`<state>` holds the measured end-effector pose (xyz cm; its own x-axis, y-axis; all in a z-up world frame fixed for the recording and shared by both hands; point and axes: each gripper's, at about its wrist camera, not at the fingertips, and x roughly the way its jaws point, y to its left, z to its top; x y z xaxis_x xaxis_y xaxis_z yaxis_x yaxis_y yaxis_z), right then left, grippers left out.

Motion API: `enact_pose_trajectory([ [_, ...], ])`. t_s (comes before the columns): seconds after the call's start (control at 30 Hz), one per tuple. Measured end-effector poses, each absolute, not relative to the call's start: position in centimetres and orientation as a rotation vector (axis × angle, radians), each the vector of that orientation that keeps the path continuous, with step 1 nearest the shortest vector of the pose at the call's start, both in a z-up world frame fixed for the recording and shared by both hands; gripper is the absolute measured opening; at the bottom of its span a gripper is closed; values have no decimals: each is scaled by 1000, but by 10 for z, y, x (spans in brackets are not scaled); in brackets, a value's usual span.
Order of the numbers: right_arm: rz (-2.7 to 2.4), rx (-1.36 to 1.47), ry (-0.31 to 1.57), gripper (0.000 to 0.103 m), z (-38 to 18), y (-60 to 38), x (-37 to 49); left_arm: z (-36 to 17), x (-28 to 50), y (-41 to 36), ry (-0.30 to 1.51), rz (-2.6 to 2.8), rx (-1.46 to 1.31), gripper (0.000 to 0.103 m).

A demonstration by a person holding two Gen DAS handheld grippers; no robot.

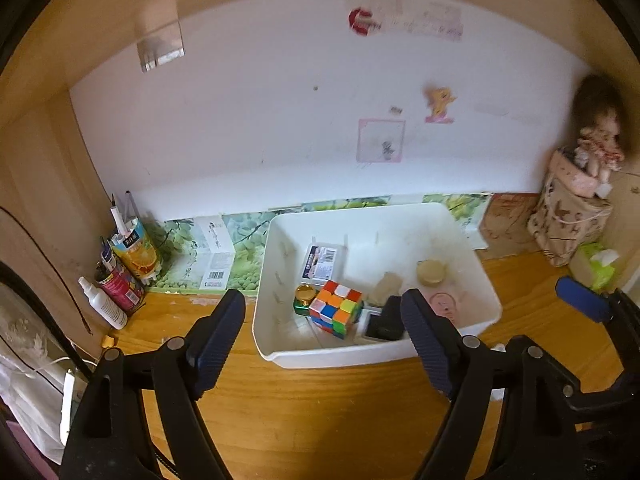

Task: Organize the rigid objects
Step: 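Withdraw both tools from the basket toward the white charger and stand, then lower the left tool onto the white charger while the right tool approaches the white stand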

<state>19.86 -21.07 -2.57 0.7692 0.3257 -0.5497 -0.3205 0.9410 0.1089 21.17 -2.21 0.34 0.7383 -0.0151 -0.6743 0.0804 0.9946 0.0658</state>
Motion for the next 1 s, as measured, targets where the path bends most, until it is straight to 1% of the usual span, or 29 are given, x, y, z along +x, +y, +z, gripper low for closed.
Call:
enact_pose_trajectory([
  [0.13,298,14,593,81,-27,-218,169,2,190,-21,738,-88,79,83],
  [0.53,199,7,667,81,-62,-224,107,-51,156,-33,903,-171,76,83],
  [0.77,183,27,756,81,-85,-227,109,-73,157,-42,1020,-237,54,83],
  [1.0,155,39,896,81,-114,-234,126,-109,169,-49,1192,-305,-9,83],
])
